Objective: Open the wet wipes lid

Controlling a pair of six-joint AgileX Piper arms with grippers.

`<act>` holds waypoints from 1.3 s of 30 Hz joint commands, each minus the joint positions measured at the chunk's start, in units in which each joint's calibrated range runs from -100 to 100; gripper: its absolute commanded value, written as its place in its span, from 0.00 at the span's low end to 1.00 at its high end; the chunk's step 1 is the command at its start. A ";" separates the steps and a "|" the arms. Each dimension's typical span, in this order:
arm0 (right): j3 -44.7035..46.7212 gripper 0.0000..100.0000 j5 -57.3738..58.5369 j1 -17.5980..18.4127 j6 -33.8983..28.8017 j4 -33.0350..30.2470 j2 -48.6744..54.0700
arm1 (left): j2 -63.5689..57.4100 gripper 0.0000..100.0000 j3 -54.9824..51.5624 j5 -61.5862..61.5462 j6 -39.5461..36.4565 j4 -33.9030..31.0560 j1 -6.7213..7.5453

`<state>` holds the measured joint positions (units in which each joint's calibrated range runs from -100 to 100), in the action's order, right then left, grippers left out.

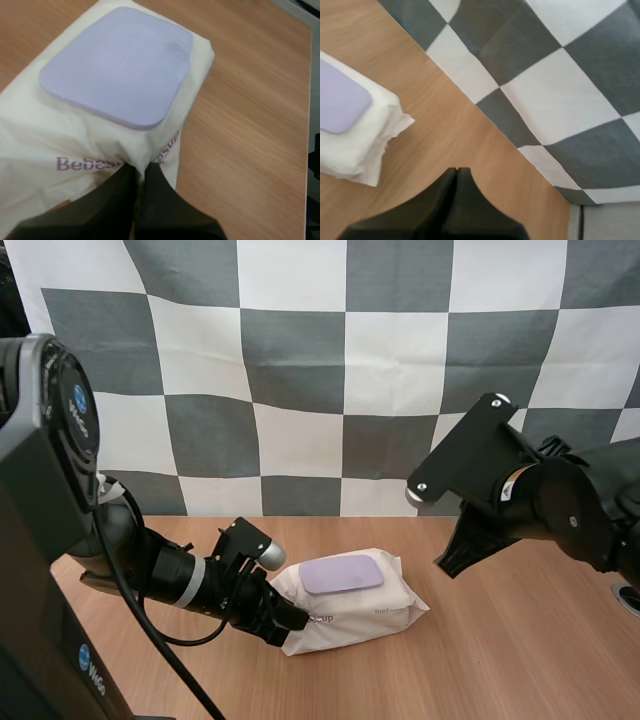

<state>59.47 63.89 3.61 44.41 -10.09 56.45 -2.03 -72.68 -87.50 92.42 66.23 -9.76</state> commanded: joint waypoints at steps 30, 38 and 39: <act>-0.03 0.53 7.95 4.87 46.36 26.53 -22.99 | -0.02 0.00 -0.02 4.90 0.95 -3.76 0.04; 0.11 0.53 8.34 14.63 27.23 10.94 -12.32 | -0.02 0.00 -0.02 5.12 0.95 -3.76 0.04; 0.72 0.53 8.51 15.33 25.80 10.09 -11.64 | -0.02 0.00 -0.02 5.12 0.95 -3.76 0.04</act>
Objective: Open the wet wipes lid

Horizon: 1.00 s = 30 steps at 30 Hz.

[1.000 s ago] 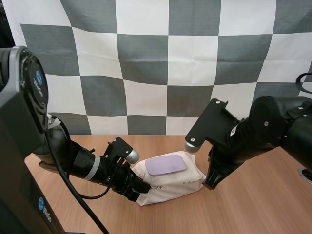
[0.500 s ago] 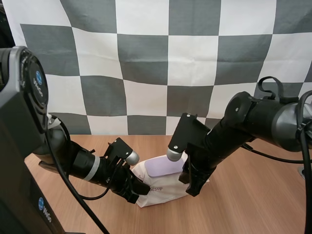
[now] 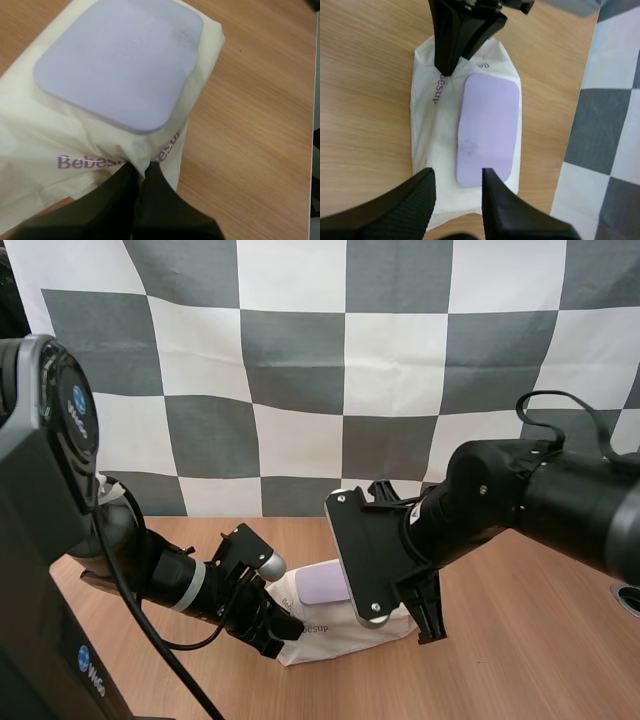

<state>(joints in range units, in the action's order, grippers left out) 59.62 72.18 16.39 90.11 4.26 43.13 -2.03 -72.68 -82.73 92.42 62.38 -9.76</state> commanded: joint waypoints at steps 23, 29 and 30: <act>13.77 0.53 -32.41 3.19 -20.74 0.01 -3.75 | -0.02 0.00 -0.02 -0.18 0.95 0.08 0.04; 13.77 0.53 -36.16 3.19 -20.74 1.27 -6.04 | -0.02 0.00 -0.02 -0.69 0.95 0.08 0.04; 13.77 0.53 -37.06 3.19 -20.74 1.37 -6.04 | -0.02 0.00 -0.02 -0.85 0.95 0.08 0.04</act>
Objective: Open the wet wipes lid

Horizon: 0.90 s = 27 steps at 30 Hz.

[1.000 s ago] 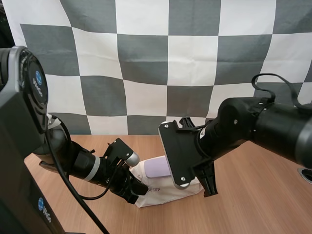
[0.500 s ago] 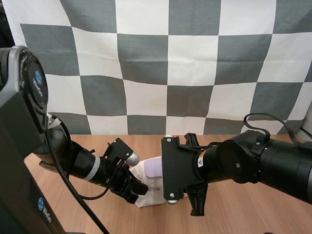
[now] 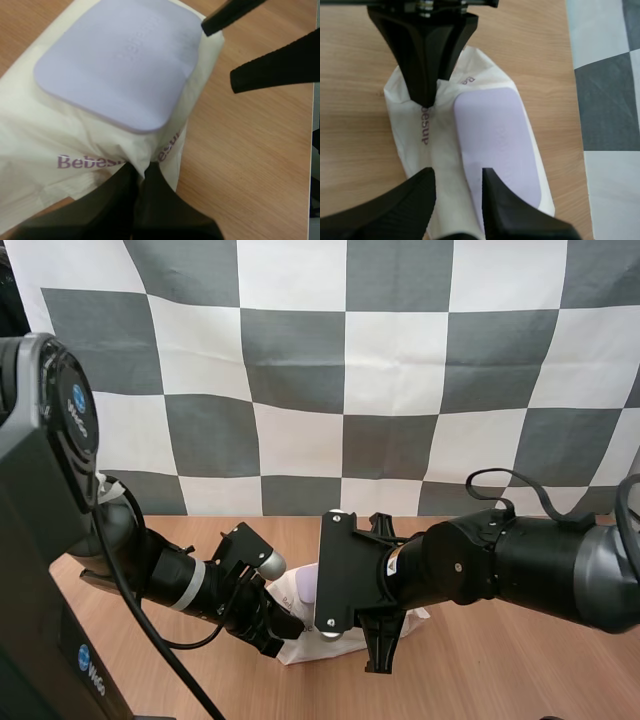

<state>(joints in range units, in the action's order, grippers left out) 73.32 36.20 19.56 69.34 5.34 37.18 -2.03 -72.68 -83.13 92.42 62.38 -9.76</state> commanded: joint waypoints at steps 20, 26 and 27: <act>0.06 0.53 -10.61 0.02 0.25 -1.23 -6.85 | -0.02 0.00 -0.02 -0.98 0.95 0.08 0.04; 0.06 0.53 -11.01 0.02 0.25 -1.75 -6.85 | -0.02 0.00 -0.02 -0.98 0.95 0.08 0.04; 0.06 0.53 -10.74 0.02 0.25 -2.06 -6.85 | -0.02 0.00 -0.02 -0.98 0.95 0.08 0.04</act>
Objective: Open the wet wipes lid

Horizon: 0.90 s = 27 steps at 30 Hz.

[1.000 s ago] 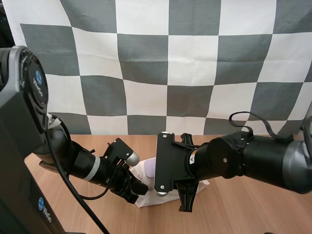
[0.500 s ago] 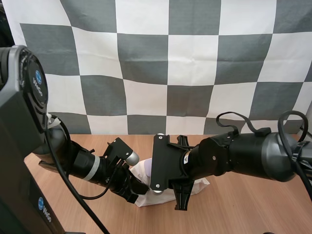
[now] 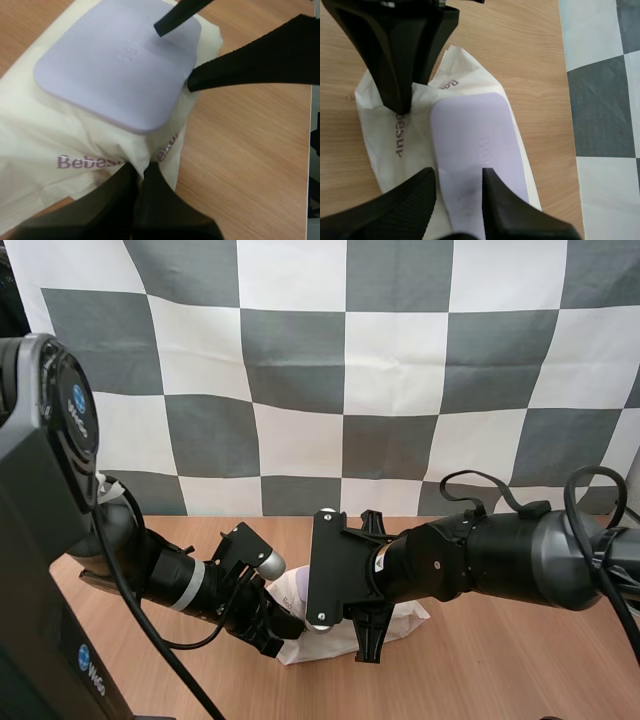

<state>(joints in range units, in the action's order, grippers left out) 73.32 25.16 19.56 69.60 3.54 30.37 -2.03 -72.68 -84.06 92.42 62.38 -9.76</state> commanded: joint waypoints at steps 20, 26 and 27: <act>0.06 0.44 -0.35 0.02 -1.44 -1.82 -2.79 | -0.02 0.00 -0.02 -1.23 0.95 0.08 0.04; 0.06 0.41 -1.28 0.02 -1.53 -2.67 -2.79 | -0.02 0.00 -0.02 -1.23 0.95 0.08 0.04; 0.06 0.39 -1.28 0.02 -2.03 -3.54 -2.79 | -0.02 0.00 -0.02 -1.23 0.95 0.08 0.04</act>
<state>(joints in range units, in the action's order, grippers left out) 73.32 24.11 19.56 68.05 0.75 27.65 -2.03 -72.68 -85.17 92.42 62.50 -9.76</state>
